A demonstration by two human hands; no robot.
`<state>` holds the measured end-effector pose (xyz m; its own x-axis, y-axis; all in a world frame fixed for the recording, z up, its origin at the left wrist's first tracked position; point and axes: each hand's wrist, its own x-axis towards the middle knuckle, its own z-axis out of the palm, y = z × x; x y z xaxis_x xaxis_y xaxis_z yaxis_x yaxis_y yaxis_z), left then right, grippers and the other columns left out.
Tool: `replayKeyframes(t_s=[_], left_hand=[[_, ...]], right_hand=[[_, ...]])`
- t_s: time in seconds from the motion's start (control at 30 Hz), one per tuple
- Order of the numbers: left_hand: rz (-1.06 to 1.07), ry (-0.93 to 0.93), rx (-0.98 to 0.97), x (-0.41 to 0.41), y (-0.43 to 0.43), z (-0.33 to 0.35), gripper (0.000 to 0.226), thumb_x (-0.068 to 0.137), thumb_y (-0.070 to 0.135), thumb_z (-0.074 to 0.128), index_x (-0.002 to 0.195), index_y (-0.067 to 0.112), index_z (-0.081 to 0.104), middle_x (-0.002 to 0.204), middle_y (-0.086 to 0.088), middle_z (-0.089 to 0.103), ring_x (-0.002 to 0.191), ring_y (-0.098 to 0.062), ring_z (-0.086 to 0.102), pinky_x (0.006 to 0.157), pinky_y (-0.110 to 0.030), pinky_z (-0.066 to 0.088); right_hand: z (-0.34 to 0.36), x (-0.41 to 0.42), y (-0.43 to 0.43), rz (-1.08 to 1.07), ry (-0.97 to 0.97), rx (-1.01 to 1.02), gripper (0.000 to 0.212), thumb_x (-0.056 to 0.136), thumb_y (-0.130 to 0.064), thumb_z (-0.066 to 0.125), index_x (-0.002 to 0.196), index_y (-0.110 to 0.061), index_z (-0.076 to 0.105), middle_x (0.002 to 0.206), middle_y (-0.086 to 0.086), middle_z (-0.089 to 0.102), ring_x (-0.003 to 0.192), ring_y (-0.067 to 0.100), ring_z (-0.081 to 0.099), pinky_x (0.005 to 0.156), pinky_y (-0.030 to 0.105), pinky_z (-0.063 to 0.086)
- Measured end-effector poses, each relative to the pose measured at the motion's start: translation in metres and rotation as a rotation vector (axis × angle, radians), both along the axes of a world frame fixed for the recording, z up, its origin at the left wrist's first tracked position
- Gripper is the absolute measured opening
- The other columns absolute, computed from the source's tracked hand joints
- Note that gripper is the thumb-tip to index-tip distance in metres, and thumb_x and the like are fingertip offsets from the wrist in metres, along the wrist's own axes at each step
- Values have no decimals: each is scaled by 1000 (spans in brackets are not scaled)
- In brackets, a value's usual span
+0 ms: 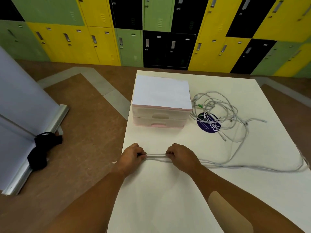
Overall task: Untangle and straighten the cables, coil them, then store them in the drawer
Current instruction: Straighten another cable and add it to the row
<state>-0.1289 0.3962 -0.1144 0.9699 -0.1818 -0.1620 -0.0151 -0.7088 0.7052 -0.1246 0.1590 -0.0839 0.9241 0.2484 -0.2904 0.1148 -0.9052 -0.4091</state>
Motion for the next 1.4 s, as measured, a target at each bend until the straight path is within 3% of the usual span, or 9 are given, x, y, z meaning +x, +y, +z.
replayKeyframes(t_s=[0.23, 0.43, 0.53, 0.67, 0.8, 0.9, 1.0, 1.2, 1.4], left_hand=[[71, 19, -6, -2, -4, -2, 6, 84, 14, 75, 80, 19, 74, 81, 7, 54, 74, -7, 55, 70, -22, 40], [153, 55, -62, -5, -7, -1, 9, 82, 11, 74, 81, 20, 72, 79, 5, 59, 72, -8, 58, 67, -21, 43], [159, 54, -67, -6, -7, -1, 16, 82, 10, 73, 78, 24, 66, 77, 5, 59, 68, -8, 55, 64, -22, 44], [107, 24, -37, -8, -6, -1, 21, 84, 8, 71, 74, 25, 64, 81, 5, 54, 74, -9, 55, 67, -21, 41], [31, -57, 23, -10, -4, -5, 18, 86, 7, 66, 79, 24, 66, 82, 8, 52, 78, -9, 54, 70, -20, 40], [-41, -148, 135, -6, -6, -5, 4, 86, 22, 66, 84, 24, 70, 81, 9, 51, 81, -15, 49, 73, -28, 40], [-104, -185, 190, 0, -21, 3, 20, 87, 40, 61, 96, 25, 71, 89, 8, 55, 87, -16, 51, 76, -33, 44], [-297, -162, 77, 8, -97, 22, 22, 93, 35, 62, 112, 26, 70, 103, 9, 63, 99, -13, 53, 88, -33, 43], [-167, 16, -163, 9, -147, 23, 7, 90, 13, 66, 91, 16, 72, 89, 1, 65, 84, -11, 60, 80, -29, 49]], right_hand=[[4, -1, -11, -111, 19, 9, 21, 90, -40, 65, 80, -22, 60, 87, -6, 62, 76, 14, 55, 69, 32, 44], [-2, -10, -35, -116, -12, 8, 14, 96, -30, 56, 99, -29, 70, 95, -8, 60, 87, 16, 60, 80, 35, 50], [-2, -14, -50, -192, -23, 17, 6, 94, -29, 60, 92, -25, 63, 93, -7, 60, 85, 18, 61, 78, 37, 50], [1, -19, -70, -276, -27, 18, 17, 91, -36, 66, 86, -22, 57, 89, -7, 60, 81, 16, 59, 75, 35, 50], [-4, -23, -73, -197, -85, 52, 3, 94, -20, 61, 92, -22, 62, 94, -5, 57, 80, 18, 60, 77, 39, 54], [-5, -24, -73, -172, -109, 84, 8, 94, -14, 60, 96, -21, 65, 96, -4, 55, 80, 18, 60, 75, 35, 53], [-3, -23, -74, -162, -135, 98, 8, 95, -17, 60, 96, -22, 65, 95, -5, 54, 81, 18, 60, 73, 35, 52], [0, -23, -73, -190, -130, 159, 6, 93, -21, 63, 94, -25, 67, 92, -8, 51, 79, 14, 59, 73, 33, 51], [0, -20, -80, -228, -118, 215, 8, 94, -26, 63, 98, -22, 69, 90, -10, 49, 77, 8, 53, 70, 26, 44]])
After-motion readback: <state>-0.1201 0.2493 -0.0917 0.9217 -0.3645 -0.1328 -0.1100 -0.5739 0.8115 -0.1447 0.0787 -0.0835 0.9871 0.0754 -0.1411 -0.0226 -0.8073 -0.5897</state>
